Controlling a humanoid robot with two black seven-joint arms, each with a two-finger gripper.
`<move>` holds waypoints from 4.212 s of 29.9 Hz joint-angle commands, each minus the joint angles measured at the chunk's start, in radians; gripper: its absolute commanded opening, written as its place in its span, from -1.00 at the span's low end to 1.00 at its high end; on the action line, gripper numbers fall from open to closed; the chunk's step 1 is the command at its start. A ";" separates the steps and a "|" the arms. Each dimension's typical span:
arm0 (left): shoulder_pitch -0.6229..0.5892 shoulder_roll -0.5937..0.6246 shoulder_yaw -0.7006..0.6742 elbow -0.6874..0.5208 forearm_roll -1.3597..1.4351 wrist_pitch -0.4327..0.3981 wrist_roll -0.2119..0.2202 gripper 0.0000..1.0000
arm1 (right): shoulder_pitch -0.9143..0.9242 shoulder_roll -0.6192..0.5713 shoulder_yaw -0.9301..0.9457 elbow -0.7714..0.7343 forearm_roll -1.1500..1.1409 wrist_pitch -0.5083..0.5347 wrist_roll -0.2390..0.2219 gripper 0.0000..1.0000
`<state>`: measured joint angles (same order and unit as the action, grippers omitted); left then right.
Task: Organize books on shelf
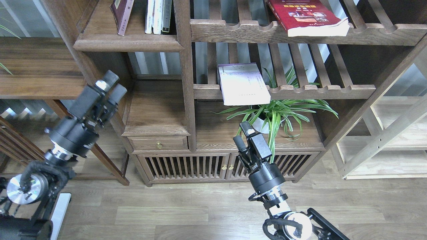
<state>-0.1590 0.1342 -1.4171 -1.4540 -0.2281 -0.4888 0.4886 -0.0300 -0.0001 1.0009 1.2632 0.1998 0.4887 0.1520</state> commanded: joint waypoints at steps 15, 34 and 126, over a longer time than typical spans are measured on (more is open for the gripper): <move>0.035 0.014 0.023 0.034 0.000 0.000 0.000 0.94 | 0.087 0.000 0.226 0.065 0.001 -0.062 -0.009 0.99; -0.031 0.027 0.015 0.098 -0.007 0.000 0.000 0.96 | 0.306 0.000 0.392 0.050 0.041 -0.242 -0.011 0.99; -0.047 0.076 0.063 0.167 0.003 0.000 0.000 0.98 | 0.101 -0.291 0.432 0.073 0.112 -0.193 -0.031 0.99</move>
<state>-0.2023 0.2070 -1.3532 -1.2858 -0.2270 -0.4887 0.4887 0.1283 -0.2917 1.4389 1.3363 0.3132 0.2785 0.1234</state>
